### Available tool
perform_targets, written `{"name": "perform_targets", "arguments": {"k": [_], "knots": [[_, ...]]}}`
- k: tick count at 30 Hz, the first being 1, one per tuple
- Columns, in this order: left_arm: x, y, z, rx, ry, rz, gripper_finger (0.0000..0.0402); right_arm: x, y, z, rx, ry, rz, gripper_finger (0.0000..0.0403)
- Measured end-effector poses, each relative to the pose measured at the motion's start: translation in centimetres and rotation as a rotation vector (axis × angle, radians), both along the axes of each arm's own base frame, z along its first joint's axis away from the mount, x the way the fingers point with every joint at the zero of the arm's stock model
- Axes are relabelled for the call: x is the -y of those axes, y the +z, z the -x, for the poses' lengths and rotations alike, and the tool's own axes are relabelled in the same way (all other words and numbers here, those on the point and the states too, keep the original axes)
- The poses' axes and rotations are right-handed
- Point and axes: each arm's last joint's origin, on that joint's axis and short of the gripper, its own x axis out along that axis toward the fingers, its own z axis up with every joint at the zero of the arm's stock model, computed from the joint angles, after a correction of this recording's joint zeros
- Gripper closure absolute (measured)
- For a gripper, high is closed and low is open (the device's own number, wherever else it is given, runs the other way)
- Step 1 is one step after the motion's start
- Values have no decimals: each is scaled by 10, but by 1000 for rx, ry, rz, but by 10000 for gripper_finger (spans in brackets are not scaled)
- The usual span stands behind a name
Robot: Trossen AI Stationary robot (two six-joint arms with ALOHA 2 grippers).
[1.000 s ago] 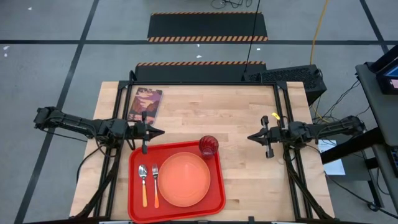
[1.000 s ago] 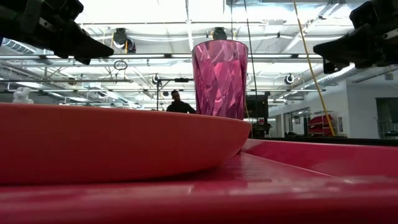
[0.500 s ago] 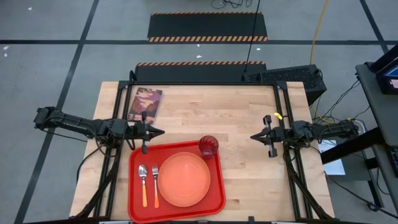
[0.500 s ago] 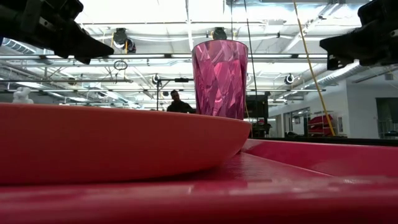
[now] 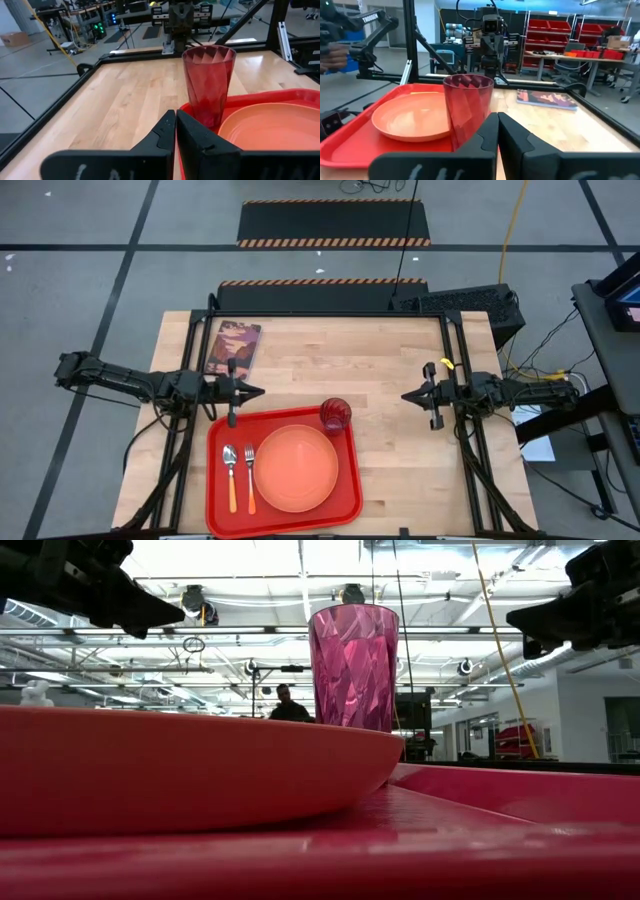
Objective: Pick and place plate/cup/fork/spoon on tray
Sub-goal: Return to Home Position
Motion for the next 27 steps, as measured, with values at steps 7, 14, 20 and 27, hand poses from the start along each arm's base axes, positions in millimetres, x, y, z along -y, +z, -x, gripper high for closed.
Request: {"name": "perform_targets", "arguments": {"k": [7,14,20,27], "knots": [[2,0,0,-5,-61,-2,383,0,0,0,-2,-1,18,403],[2,-6,0,-7,-77,-11,383,0,0,0,-2,0,10,403],[2,-26,3,0,-83,31,383,0,0,0,-2,-1,10,403],[2,-47,9,40,-119,37,383,0,0,0,-3,-1,10,403]]}}
